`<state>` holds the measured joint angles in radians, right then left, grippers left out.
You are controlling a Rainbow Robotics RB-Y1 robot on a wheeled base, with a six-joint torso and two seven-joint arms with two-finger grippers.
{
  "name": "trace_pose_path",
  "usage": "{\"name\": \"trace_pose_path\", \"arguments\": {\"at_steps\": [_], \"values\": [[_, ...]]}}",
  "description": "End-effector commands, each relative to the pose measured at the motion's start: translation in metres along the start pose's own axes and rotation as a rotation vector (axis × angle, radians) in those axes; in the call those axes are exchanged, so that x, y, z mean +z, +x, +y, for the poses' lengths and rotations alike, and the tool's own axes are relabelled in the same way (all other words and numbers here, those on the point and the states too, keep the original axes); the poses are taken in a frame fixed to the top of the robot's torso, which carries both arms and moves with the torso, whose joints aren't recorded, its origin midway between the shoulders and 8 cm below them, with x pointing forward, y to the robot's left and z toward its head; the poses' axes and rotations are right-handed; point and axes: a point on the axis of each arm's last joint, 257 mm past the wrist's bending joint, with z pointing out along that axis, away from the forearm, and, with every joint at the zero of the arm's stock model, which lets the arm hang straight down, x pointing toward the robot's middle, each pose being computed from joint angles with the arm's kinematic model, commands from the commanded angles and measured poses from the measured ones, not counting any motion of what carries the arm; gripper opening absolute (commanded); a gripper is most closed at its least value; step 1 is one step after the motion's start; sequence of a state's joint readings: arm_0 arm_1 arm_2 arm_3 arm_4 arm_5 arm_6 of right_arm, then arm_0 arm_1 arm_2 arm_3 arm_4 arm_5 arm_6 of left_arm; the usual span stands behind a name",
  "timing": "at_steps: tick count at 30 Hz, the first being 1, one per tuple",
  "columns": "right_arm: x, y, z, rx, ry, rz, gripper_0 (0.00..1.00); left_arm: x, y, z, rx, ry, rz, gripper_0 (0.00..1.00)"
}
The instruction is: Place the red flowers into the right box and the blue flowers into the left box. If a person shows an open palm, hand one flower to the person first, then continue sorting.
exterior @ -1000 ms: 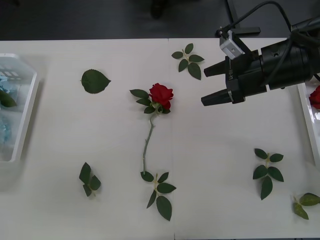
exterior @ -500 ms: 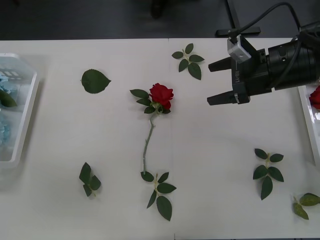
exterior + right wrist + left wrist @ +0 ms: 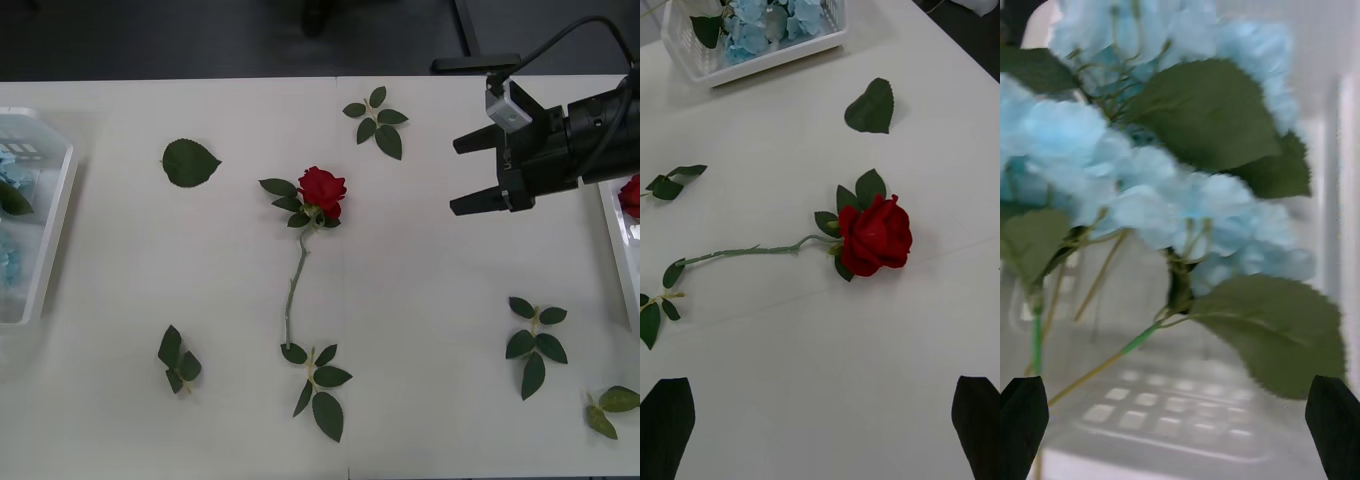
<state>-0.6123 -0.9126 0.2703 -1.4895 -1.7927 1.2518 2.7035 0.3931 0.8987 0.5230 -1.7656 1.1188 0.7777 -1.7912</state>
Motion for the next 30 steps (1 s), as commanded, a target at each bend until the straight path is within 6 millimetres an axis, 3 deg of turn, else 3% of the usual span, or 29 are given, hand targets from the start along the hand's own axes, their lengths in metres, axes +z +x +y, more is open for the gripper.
{"name": "trace_pose_path", "arguments": {"at_steps": [1, 6, 7, 15, 22, 30], "values": [[-0.019, 0.014, -0.004, -0.026, 0.018, 0.068, 1.0, -0.003, -0.011, -0.041, -0.087, 0.099, 0.041, 1.0], [-0.016, 0.017, 0.001, -0.021, 0.003, 0.074, 1.0, 0.01, -0.018, -0.106, -0.133, 0.226, 0.096, 1.0], [-0.016, 0.017, 0.002, -0.02, 0.0, 0.074, 1.0, 0.016, -0.019, -0.125, -0.133, 0.252, 0.109, 1.0], [-0.014, 0.019, 0.004, -0.019, -0.005, 0.077, 1.0, 0.054, -0.034, -0.222, -0.113, 0.318, 0.118, 1.0], [-0.012, 0.02, 0.006, -0.017, -0.013, 0.081, 1.0, 0.064, -0.053, -0.302, -0.061, 0.391, 0.095, 1.0], [-0.012, 0.02, 0.006, -0.017, -0.012, 0.08, 1.0, 0.068, -0.056, -0.404, -0.02, 0.454, 0.086, 1.0]]}}
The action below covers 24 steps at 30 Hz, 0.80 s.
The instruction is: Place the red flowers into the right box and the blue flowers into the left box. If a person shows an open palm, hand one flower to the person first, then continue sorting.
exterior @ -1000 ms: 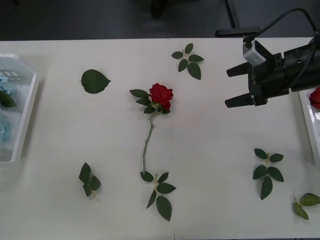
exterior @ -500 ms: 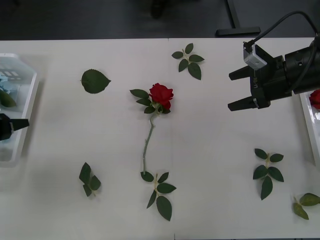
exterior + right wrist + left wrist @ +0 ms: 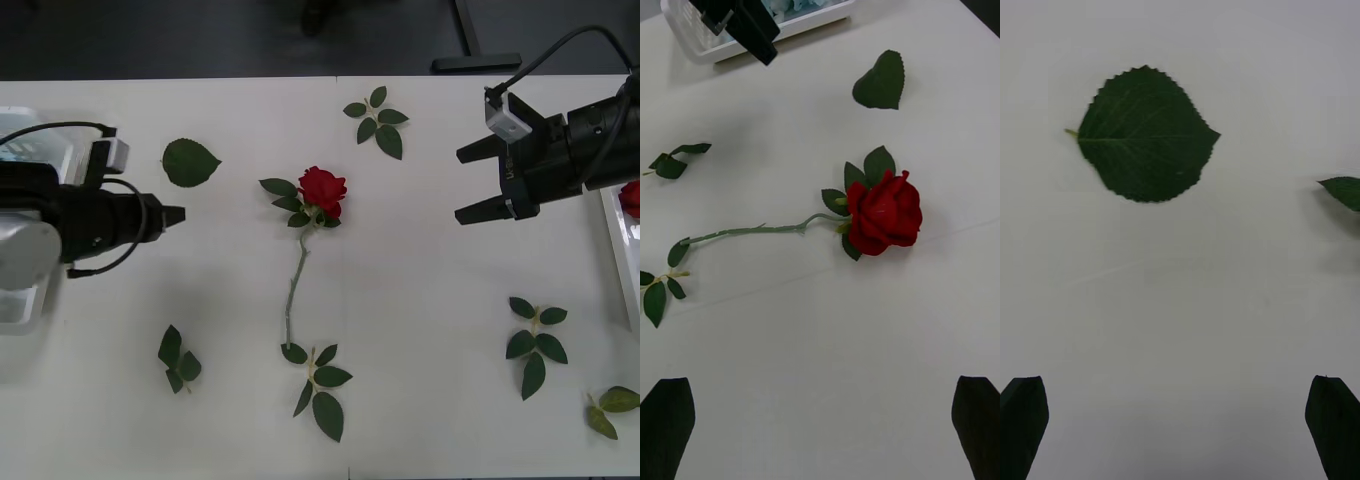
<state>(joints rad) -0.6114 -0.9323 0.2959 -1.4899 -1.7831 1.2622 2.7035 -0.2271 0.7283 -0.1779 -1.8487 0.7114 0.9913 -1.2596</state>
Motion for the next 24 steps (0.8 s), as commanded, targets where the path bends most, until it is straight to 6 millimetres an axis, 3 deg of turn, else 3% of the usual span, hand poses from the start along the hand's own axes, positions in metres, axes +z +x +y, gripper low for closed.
{"name": "trace_pose_path", "arguments": {"at_steps": [1, 8, 17, 24], "values": [[-0.012, 0.007, 0.001, -0.018, 0.006, 0.036, 1.0, 0.012, -0.023, -0.07, -0.028, 0.073, -0.042, 1.0], [-0.013, 0.008, 0.001, -0.017, 0.006, 0.041, 1.0, 0.042, -0.009, -0.13, 0.126, 0.013, -0.022, 1.0], [-0.016, 0.011, -0.001, -0.014, 0.012, 0.047, 1.0, 0.08, -0.001, -0.18, 0.219, 0.059, -0.017, 1.0], [-0.017, 0.01, -0.001, -0.018, 0.013, 0.05, 1.0, 0.109, 0.003, -0.205, 0.278, 0.096, -0.031, 1.0]]}}
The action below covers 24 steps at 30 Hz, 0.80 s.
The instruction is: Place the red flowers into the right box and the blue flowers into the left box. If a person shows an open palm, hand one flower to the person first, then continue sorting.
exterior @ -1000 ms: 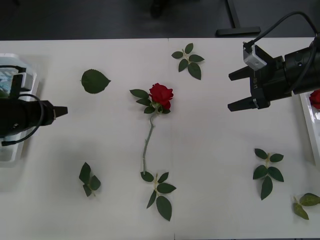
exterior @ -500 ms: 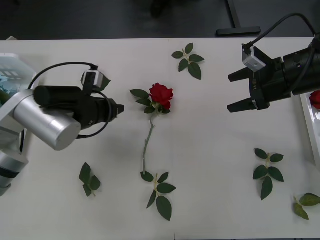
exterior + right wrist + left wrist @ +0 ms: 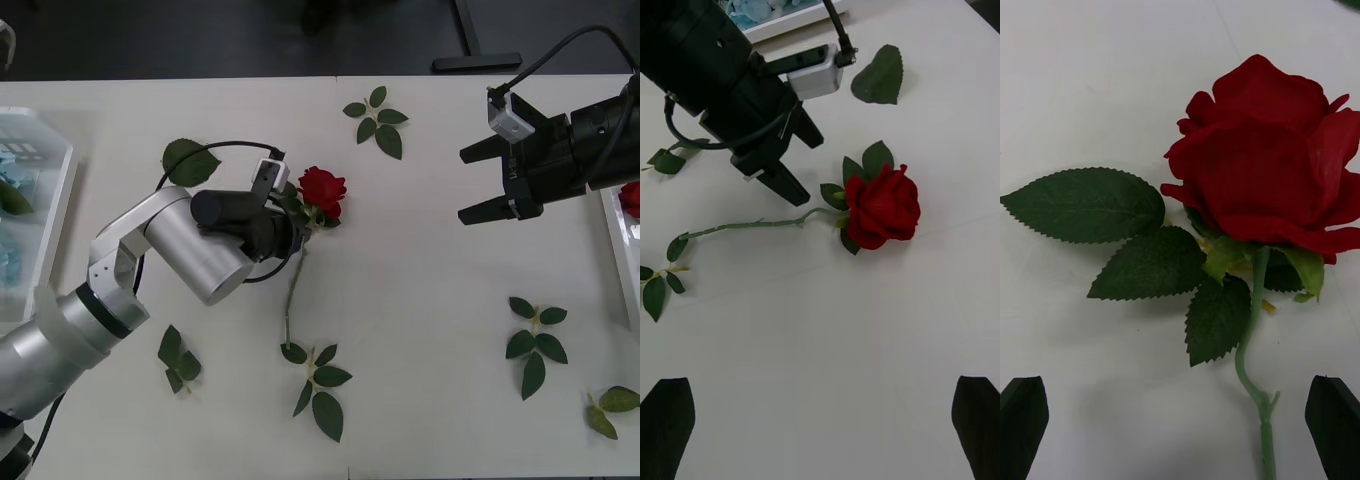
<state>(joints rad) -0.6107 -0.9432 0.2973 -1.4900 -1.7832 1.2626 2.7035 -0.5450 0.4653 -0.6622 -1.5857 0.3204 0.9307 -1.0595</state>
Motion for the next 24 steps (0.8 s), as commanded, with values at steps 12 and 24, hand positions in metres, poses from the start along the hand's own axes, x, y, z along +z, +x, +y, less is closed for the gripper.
{"name": "trace_pose_path", "arguments": {"at_steps": [12, 24], "values": [[-0.016, 0.012, -0.001, -0.015, 0.011, 0.051, 1.0, 0.026, -0.026, -0.071, 0.183, 0.084, -0.081, 1.0], [-0.017, 0.018, 0.001, -0.005, 0.012, 0.057, 1.0, 0.029, -0.014, -0.078, 0.205, 0.096, -0.055, 1.0]]}}
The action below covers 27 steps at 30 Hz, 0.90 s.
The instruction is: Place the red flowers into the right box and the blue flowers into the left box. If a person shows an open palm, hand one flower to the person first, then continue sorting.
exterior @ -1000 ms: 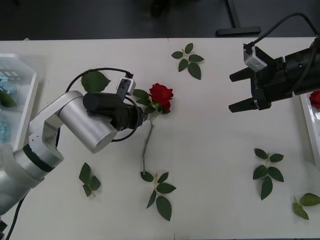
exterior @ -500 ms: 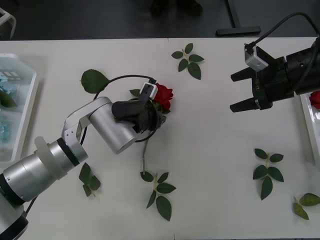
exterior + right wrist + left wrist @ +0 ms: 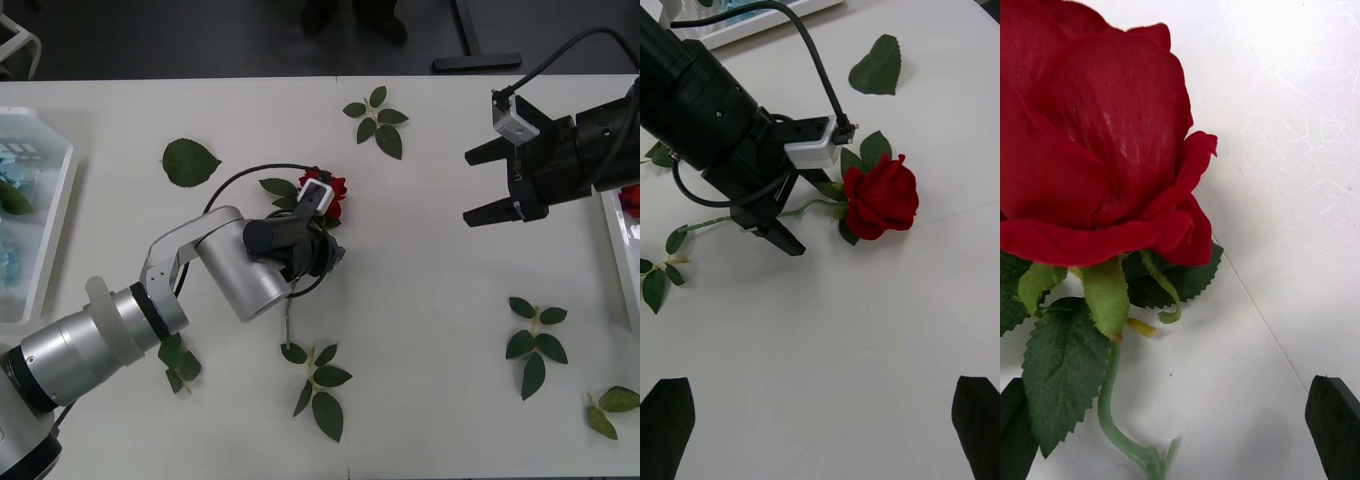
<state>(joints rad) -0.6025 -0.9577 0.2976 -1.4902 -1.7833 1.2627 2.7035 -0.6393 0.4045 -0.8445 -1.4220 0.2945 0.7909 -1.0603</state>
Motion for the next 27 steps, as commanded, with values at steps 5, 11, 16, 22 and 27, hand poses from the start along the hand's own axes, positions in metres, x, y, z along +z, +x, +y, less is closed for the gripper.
{"name": "trace_pose_path", "arguments": {"at_steps": [5, 11, 16, 22, 27], "values": [[-0.0124, 0.0108, 0.0014, -0.013, 0.005, 0.043, 1.0, 0.0001, -0.0288, -0.017, 0.055, 0.024, -0.043, 0.82], [-0.0124, 0.0111, 0.0013, -0.013, 0.006, 0.044, 1.0, 0.0015, -0.0254, -0.0181, 0.04, 0.035, -0.034, 0.17], [-0.0125, 0.0116, 0.001, -0.012, 0.007, 0.044, 1.0, 0.0015, -0.0253, -0.0183, 0.039, 0.035, -0.033, 0.04], [-0.0129, 0.0118, 0.0017, -0.013, 0.004, 0.047, 1.0, 0.0016, -0.0242, -0.0166, 0.04, 0.033, -0.033, 0.0], [-0.0131, 0.0133, 0.001, -0.013, 0.006, 0.051, 1.0, 0.0013, -0.0267, -0.0152, 0.042, 0.035, -0.044, 0.0]]}}
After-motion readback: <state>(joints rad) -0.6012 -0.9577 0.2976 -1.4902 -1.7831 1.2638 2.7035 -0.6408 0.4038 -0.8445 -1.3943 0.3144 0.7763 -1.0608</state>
